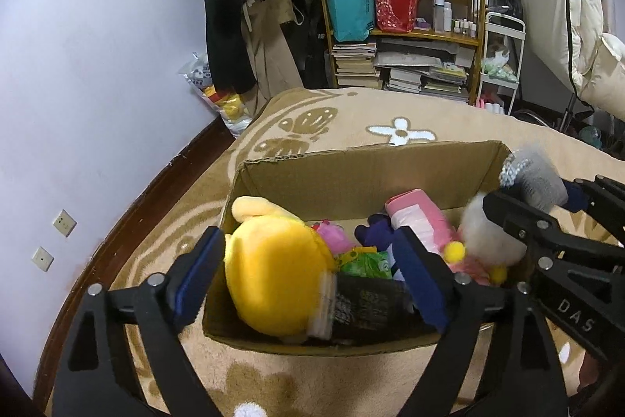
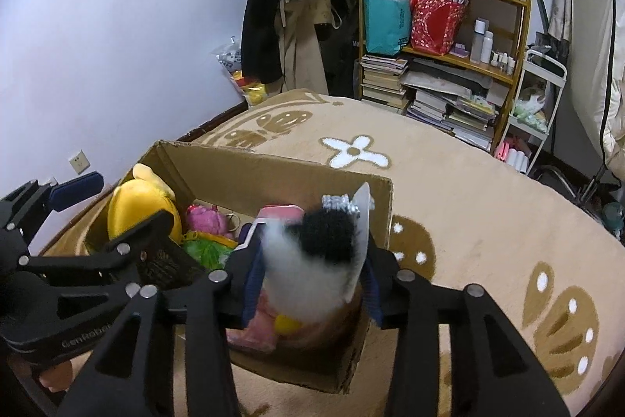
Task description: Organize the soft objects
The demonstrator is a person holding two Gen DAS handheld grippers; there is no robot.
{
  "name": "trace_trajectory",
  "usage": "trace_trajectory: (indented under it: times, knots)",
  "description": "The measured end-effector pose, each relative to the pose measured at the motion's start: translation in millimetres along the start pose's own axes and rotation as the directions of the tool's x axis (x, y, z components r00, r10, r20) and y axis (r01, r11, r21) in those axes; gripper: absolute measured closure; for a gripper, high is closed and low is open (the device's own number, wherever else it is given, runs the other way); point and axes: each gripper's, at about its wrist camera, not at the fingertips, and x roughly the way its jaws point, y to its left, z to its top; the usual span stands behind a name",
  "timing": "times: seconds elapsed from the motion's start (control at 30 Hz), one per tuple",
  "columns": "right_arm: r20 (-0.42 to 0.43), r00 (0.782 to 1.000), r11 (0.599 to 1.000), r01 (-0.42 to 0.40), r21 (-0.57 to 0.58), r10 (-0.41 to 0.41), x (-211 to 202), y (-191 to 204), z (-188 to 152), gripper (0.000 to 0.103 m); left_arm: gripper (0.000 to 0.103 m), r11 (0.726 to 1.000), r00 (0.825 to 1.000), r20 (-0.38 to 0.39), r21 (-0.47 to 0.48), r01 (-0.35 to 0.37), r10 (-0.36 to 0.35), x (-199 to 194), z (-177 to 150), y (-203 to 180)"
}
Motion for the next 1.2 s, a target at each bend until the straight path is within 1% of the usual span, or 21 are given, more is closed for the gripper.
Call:
trace_trajectory:
  times: [0.1,0.13,0.17,0.2,0.3,0.37,0.5,0.53,0.6,0.67,0.77,0.83,0.97,1.2]
  knots:
    - [0.007,1.000,1.000,0.001,0.012,-0.001,-2.7,-0.8,3.1,0.047,0.014,1.000,1.000,0.002,0.003,-0.005,0.005,-3.0,0.2,1.5]
    - [0.008,1.000,1.000,0.003,0.020,-0.003,-4.3,-1.3,4.2,0.042,0.013,1.000,1.000,-0.001,0.004,-0.009,0.009,-3.8,0.3,2.2]
    - [0.010,1.000,1.000,0.004,0.028,-0.004,-5.5,-2.3,5.1,0.036,0.009,1.000,1.000,-0.002,0.003,-0.014,0.014,-5.4,0.1,3.6]
    - [0.014,1.000,0.999,0.003,0.038,-0.004,-7.3,-3.6,5.8,0.033,0.007,1.000,1.000,-0.003,0.001,-0.017,0.017,-6.8,-0.2,5.1]
    - [0.019,1.000,0.998,-0.003,0.059,0.002,-14.2,-6.4,6.4,0.026,0.007,1.000,1.000,-0.003,-0.014,-0.018,0.018,-12.4,-1.7,11.4]
    - [0.021,1.000,0.998,0.010,0.062,-0.012,-18.8,-6.4,6.5,0.011,0.007,0.999,1.000,-0.001,-0.026,-0.020,0.020,-16.9,-2.5,16.1]
    - [0.035,0.999,0.997,0.031,0.069,-0.034,-31.2,-6.0,6.2,0.004,0.007,0.998,0.999,-0.004,-0.046,-0.032,0.031,-29.4,-4.8,27.5]
    - [0.035,0.999,0.997,0.033,0.074,-0.036,-35.6,-5.7,6.3,0.001,0.007,0.998,0.999,-0.004,-0.048,-0.034,0.034,-32.4,-5.4,29.7]
    - [0.043,0.999,0.997,0.028,0.073,-0.031,-44.4,-4.2,7.0,0.000,0.006,0.998,0.999,-0.006,-0.043,-0.051,0.051,-40.8,-6.0,33.6]
    - [0.050,0.998,0.997,0.030,0.068,-0.034,-52.9,-2.1,7.9,0.000,0.002,0.998,0.998,0.002,-0.025,-0.060,0.060,-50.2,-6.0,34.8]
    - [0.070,0.997,0.997,0.033,0.068,-0.038,-69.2,-0.9,10.7,0.000,0.001,0.998,0.998,0.026,-0.021,-0.064,0.064,-68.9,-4.2,39.8]
    - [0.088,0.995,0.996,0.035,0.076,-0.042,-82.5,-1.1,12.5,0.000,0.001,0.998,0.998,0.039,-0.035,-0.057,0.059,-80.2,-2.2,43.1]
    - [0.111,0.992,0.996,0.049,0.079,-0.058,-105.8,-0.9,13.6,0.000,0.001,0.998,0.999,0.038,-0.056,-0.028,0.031,-98.2,0.5,51.0]
    - [0.147,0.987,0.993,0.045,0.109,-0.061,-144.2,-1.8,6.9,0.000,0.001,0.999,0.995,0.089,-0.006,-0.049,0.049,-147.1,-1.3,58.2]
